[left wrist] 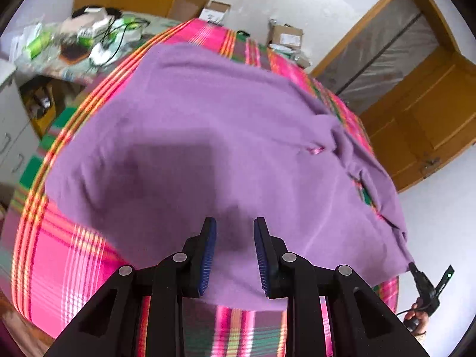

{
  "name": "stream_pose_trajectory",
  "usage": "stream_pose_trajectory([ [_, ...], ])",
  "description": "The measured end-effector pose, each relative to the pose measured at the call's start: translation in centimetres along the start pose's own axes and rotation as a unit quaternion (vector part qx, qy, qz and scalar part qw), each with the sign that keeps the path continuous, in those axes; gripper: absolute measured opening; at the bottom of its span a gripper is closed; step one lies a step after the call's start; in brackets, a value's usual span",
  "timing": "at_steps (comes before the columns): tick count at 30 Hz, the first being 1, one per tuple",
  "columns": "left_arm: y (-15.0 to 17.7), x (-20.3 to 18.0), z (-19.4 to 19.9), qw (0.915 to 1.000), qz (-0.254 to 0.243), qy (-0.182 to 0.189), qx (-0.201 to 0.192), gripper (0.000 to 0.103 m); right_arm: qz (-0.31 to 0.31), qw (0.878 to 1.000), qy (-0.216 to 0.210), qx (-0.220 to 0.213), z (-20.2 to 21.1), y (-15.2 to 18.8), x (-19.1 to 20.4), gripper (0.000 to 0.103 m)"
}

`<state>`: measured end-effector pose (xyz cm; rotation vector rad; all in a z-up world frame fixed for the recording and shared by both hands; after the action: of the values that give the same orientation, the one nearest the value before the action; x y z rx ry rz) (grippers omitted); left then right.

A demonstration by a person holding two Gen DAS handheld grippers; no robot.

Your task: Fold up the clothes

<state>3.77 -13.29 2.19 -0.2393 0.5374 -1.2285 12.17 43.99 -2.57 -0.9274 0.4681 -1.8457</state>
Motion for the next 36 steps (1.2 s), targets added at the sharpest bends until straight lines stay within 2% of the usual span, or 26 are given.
stream_pose_trajectory([
  [4, -2.7, -2.6, 0.8, 0.9993, -0.032, 0.005, -0.016, 0.027, 0.008, 1.0, 0.001, 0.014, 0.7, -0.4, 0.2, 0.006],
  [9, -6.2, -6.0, 1.4, 0.9968, -0.07, 0.027, -0.027, 0.027, 0.037, 0.999, 0.036, 0.008, 1.7, -1.8, 1.0, 0.006],
  [14, -9.9, -10.3, -0.3, 0.9933, -0.108, 0.036, -0.021, 0.027, 0.05, 0.997, 0.062, 0.001, 2.2, -3.5, 1.4, 0.007],
  [19, -13.6, -14.1, -3.8, 0.9905, -0.13, 0.046, 0.005, 0.027, 0.085, 0.996, 0.007, 0.012, 0.5, -5.5, 3.8, 0.011],
  [21, -15.1, -15.3, -5.5, 0.9902, -0.131, 0.045, 0.016, 0.027, 0.105, 0.994, -0.019, 0.027, -1.3, -6.1, 5.3, 0.024],
  [26, -17.7, -17.9, -9.8, 0.988, -0.131, 0.065, 0.05, 0.027, 0.156, 0.981, -0.081, 0.082, -7.2, -7.1, 9.6, 0.033],
  [31, -19.5, -20.1, -13.5, 0.9856, -0.137, 0.063, 0.077, 0.027, 0.178, 0.968, -0.116, 0.132, -11.8, -7.2, 11.7, 0.036],
  [36, -21.0, -20.8, -16.9, 0.9863, -0.134, 0.041, 0.088, 0.027, 0.213, 0.956, -0.112, 0.168, -14.3, -6.8, 12.5, 0.038],
])
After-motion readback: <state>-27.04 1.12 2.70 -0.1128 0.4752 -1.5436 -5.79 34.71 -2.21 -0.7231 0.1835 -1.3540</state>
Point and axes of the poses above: each gripper's, at about its wrist camera, not at the fingertips, and z roughly against the way its jaws point, x to its left, y to its underside, the point moved 3 cm from there along -z, roughly the way its jaws point, and after that the axes turned 13 degrees about -y, right-handed, at the moved point
